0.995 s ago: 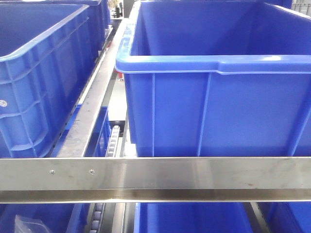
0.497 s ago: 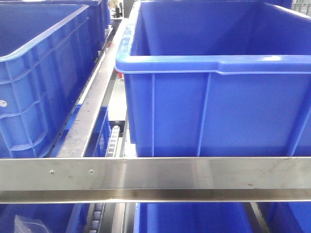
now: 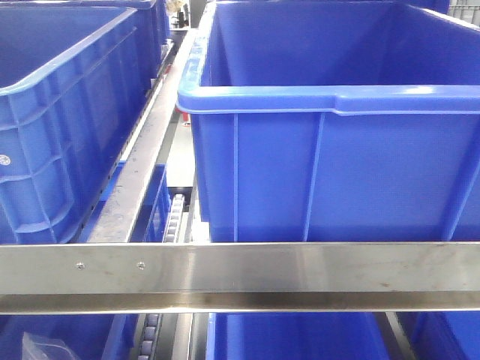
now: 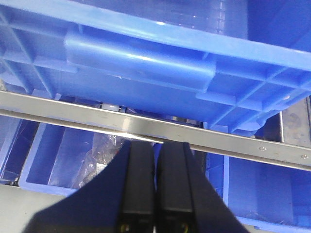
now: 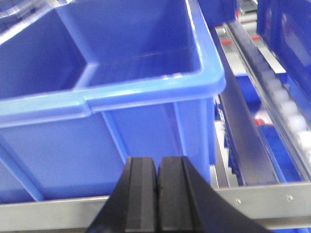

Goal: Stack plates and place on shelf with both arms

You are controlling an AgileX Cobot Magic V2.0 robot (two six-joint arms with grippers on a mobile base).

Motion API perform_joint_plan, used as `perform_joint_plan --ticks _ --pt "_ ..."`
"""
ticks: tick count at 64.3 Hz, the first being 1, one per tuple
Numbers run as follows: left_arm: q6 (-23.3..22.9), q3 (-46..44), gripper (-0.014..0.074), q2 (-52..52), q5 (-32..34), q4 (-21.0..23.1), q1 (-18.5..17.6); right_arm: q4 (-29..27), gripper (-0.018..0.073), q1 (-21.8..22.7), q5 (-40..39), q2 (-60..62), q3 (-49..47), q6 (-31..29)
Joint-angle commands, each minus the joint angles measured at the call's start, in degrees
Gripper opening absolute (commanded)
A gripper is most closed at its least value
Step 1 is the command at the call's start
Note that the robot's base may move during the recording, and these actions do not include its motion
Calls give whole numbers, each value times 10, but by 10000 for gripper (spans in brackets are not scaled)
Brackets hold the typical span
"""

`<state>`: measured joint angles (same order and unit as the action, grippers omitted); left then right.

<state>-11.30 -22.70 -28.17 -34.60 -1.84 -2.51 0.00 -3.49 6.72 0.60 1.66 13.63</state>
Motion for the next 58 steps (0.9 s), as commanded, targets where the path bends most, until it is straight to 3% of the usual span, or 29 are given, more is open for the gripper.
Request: perform_joint_plan --ticks 1,58 --pt "-5 -17 86 -3 42 2 2 0 48 3 -58 11 0 0" --pt "-5 -17 86 -3 42 2 2 0 48 3 -58 11 0 0"
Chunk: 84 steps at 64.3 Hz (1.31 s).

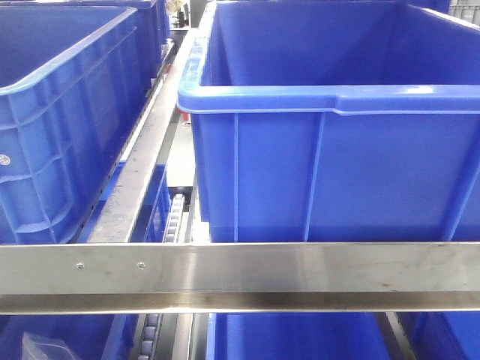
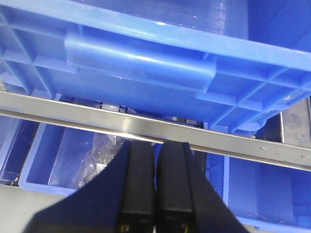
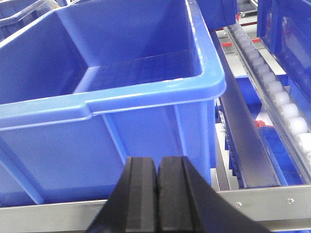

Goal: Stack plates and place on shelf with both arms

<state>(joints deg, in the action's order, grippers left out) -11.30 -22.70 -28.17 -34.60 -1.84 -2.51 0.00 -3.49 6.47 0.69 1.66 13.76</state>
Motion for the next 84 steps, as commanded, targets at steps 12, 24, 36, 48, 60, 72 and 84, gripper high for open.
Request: perform_joint_plan --ticks 12,24,36,48,60,72,84 --pt "-4 -17 86 18 43 -22 -2 0 48 3 -55 10 0 -1" --pt "-4 30 86 127 122 -33 -2 0 48 3 -55 10 0 -1" --pt "-4 127 86 237 225 -28 5 0 48 3 -55 10 0 -1" --pt "-4 221 86 297 330 -33 10 0 48 3 -55 10 0 -1" --pt "-4 233 86 297 328 -67 10 0 48 3 -55 10 0 -1" --pt "-5 233 86 297 329 -23 9 0 48 3 -55 10 0 -1" --pt "-5 233 86 297 329 -22 13 0 48 3 -55 10 0 -1"
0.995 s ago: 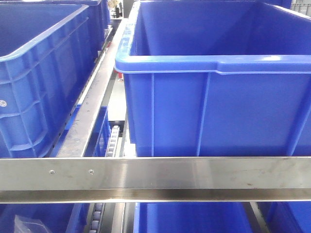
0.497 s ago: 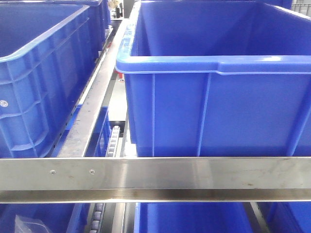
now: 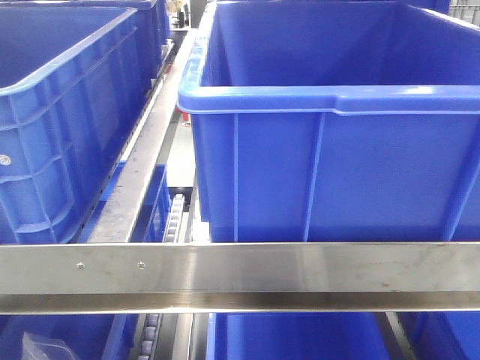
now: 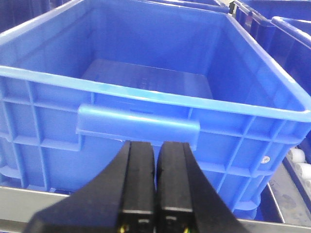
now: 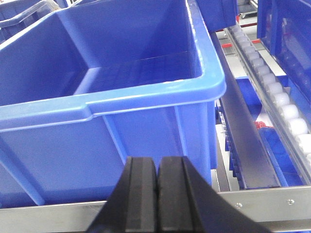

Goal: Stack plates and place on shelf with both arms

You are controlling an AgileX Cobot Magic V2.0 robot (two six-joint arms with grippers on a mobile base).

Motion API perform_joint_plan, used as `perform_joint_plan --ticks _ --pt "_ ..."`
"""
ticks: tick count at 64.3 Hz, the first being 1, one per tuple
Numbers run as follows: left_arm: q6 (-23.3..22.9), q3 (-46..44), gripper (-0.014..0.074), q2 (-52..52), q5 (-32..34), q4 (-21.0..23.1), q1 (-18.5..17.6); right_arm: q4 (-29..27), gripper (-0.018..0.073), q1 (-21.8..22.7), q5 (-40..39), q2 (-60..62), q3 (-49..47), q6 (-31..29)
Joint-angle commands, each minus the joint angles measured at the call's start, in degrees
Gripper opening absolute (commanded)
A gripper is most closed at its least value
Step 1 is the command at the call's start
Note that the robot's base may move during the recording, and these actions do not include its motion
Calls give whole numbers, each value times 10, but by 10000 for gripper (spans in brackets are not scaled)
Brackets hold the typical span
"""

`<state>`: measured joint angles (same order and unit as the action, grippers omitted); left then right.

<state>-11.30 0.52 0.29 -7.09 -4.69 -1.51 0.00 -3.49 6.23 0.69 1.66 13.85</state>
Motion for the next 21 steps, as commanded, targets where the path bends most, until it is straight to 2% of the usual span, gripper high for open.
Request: perform_joint_plan --ticks 1,21 --pt "-5 1 86 13 54 7 3 0 48 3 -52 10 0 -2" --pt "-5 1 86 13 54 7 3 0 48 3 -52 10 0 -2"
